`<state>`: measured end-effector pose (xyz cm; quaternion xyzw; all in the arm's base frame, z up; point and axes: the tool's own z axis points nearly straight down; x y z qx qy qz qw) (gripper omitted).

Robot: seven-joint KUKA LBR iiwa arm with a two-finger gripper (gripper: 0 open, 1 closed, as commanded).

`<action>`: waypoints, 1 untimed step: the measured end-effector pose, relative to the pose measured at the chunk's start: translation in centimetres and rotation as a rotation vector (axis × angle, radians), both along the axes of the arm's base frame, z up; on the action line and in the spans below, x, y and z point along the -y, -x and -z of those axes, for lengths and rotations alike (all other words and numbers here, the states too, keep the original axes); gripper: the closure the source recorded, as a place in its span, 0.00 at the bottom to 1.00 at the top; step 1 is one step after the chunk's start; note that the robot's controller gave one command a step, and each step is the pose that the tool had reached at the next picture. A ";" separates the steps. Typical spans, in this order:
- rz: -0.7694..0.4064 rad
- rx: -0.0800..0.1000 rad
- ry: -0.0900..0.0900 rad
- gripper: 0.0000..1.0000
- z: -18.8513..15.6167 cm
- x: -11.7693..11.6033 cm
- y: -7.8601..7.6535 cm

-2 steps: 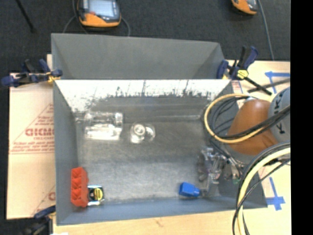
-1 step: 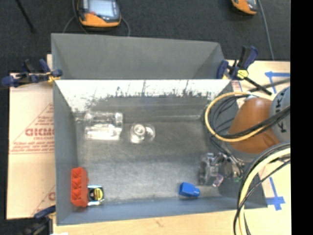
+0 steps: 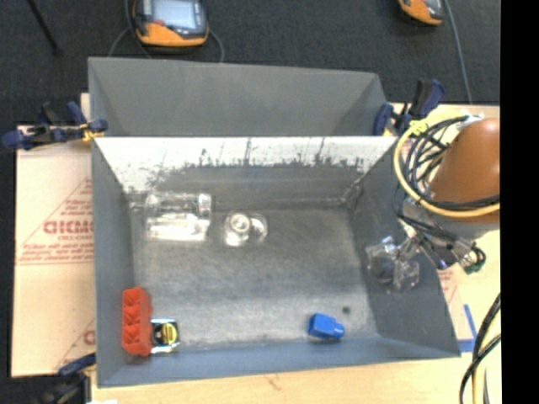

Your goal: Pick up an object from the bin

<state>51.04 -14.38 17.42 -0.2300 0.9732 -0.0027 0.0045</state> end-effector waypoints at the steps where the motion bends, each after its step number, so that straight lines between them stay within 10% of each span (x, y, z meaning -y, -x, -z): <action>1: -0.011 0.002 0.000 1.00 -8.1 -0.7 0.5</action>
Offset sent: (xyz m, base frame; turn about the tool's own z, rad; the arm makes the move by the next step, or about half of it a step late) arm -0.0074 0.0081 0.0756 -0.0140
